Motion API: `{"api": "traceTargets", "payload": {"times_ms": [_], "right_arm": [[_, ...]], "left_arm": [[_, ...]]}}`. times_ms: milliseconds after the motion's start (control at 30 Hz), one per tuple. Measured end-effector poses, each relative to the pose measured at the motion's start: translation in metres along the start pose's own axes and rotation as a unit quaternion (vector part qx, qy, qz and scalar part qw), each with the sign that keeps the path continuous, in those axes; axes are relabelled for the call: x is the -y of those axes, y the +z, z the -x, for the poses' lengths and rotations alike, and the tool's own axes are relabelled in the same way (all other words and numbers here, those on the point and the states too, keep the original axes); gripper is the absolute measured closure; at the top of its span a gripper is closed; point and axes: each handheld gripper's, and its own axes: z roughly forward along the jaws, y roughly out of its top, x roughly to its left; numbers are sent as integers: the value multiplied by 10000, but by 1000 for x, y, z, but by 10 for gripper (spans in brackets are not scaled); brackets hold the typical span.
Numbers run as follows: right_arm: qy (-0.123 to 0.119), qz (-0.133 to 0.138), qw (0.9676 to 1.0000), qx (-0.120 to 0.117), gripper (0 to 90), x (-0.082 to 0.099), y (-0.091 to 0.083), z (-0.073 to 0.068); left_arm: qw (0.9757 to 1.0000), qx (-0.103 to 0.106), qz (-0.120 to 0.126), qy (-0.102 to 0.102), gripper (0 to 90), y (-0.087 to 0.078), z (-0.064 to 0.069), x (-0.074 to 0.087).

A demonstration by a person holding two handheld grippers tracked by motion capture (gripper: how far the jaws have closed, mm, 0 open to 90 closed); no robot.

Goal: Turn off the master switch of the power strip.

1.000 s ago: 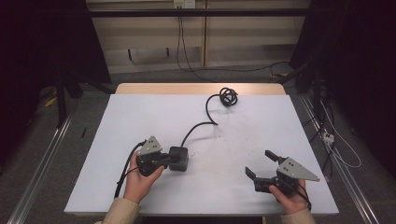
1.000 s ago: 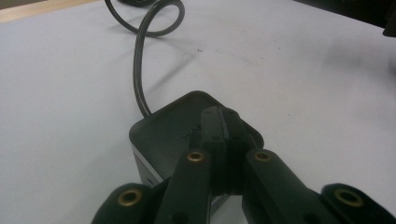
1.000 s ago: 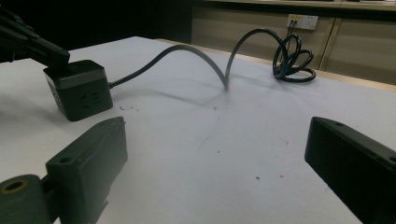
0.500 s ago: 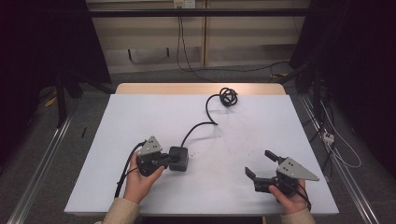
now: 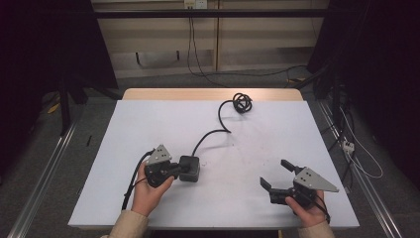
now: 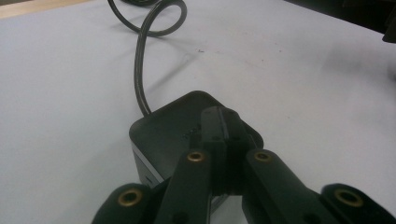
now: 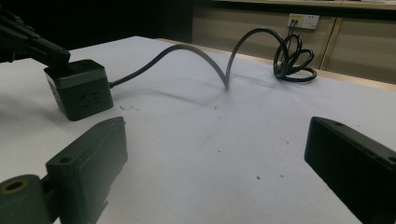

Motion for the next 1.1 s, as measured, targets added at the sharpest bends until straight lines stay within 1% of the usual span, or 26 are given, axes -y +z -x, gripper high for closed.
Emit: {"api": "traceTargets", "payload": {"times_ms": [200, 267, 300, 333, 433, 533, 633, 767, 833, 900, 967, 1033, 1067, 1100], "right_arm": [[23, 3, 10000, 6, 56, 0, 0, 1], [14, 13, 10000, 6, 56, 0, 0, 1], [14, 13, 10000, 6, 56, 0, 0, 1], [13, 13, 10000, 8, 56, 0, 0, 1], [14, 4, 10000, 11, 56, 0, 0, 1], [16, 9, 10000, 11, 56, 0, 0, 1], [15, 7, 10000, 8, 56, 0, 0, 1], [5, 11, 10000, 7, 56, 0, 0, 2], [12, 14, 10000, 8, 56, 0, 0, 2], [7, 8, 10000, 3, 56, 0, 0, 2], [5, 9, 10000, 7, 56, 0, 0, 2], [11, 13, 10000, 6, 56, 0, 0, 2], [7, 11, 10000, 4, 56, 0, 0, 2], [8, 10, 10000, 6, 56, 0, 0, 2]], "left_arm": [[10000, 37, 23, -78, 900, 0, -1, 0], [9999, 64, 81, -96, 900, -1, -2, 1], [9997, 103, 128, -187, 900, -2, -3, 0], [9996, 111, 145, -201, 900, -2, -3, 1], [9998, 54, 128, -137, 900, -2, -1, 0], [9997, 75, 139, -196, 900, -2, -2, 0], [9997, 85, 132, -190, 900, -2, -1, -1], [9993, 133, 253, -240, 900, -4, 0, -2], [9991, 115, 301, -265, 900, -6, 0, -3], [9987, 144, 366, -330, 852, -8, 0, -4], [9986, 95, 373, -363, 784, -10, 0, -5], [9984, 82, 391, -397, 691, -10, 0, -5], [9983, 79, 397, -420, 663, -11, 0, -6], [9983, 78, 393, -421, 656, -11, 0, -6]]}}
